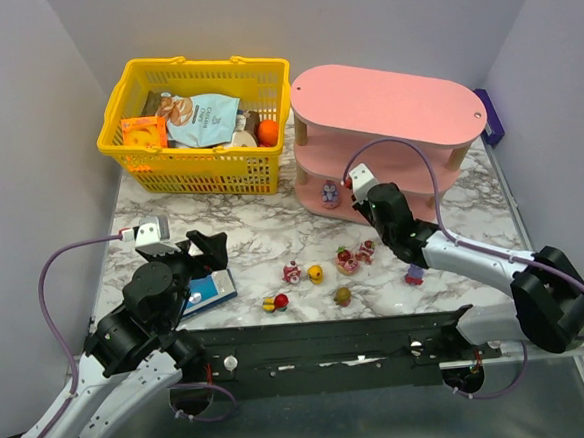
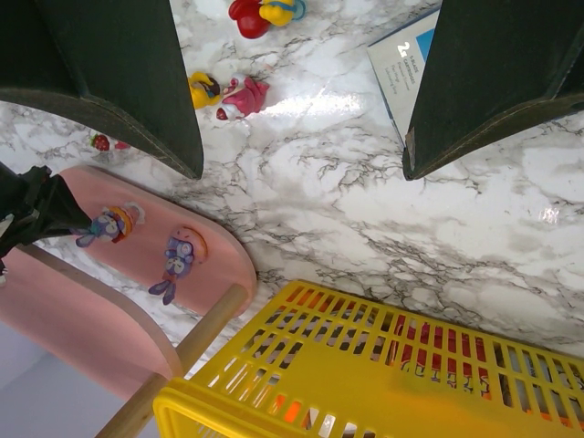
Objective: Place and organize the plastic toys onto the shelf
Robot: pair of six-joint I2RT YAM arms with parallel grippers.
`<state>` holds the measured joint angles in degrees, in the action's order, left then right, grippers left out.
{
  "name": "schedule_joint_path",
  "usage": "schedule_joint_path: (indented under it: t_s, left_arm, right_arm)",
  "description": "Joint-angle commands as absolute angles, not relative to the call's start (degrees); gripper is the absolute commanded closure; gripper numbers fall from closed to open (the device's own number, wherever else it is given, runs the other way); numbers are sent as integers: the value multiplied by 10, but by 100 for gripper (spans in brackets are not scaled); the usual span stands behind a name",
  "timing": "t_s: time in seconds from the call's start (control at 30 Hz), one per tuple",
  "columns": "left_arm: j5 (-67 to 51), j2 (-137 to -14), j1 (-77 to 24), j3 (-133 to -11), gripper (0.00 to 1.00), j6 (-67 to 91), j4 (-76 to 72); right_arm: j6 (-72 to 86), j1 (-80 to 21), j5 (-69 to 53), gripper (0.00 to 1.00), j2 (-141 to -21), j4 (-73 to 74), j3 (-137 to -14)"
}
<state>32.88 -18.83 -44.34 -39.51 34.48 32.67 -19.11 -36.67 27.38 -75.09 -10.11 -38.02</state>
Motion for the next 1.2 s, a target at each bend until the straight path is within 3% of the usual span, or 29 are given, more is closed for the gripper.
schedule_joint_path:
  t_s: [0.0, 0.1, 0.3, 0.7, 0.9, 1.0, 1.03, 1.17]
  left_arm:
    - [325, -192, -443, -393, 1, 341, 323]
    - [325, -192, -443, -393, 1, 341, 323]
    - [327, -192, -443, -394, 1, 342, 323]
    - [324, -192, -443, -392, 1, 342, 324]
    - [323, -192, -443, -392, 1, 342, 321]
    - [323, -195, -443, -390, 1, 343, 321]
    - [322, -196, -443, -391, 1, 343, 320]
    - [321, -198, -443, -390, 1, 344, 318]
  right_arm:
    - [-176, -364, 261, 61, -734, -87, -395]
    - [-170, -364, 265, 51, -732, -84, -397]
    - [-152, -364, 276, 41, -714, -79, -403]
    - [-37, -364, 251, 30, -589, -2, -409]
    - [68, -364, 183, 44, -522, 38, -368]
    - [122, -364, 175, 59, -505, 37, -346]
    - [140, -364, 164, 70, -503, 26, -330]
    - [206, -364, 157, 94, -499, -19, -287]
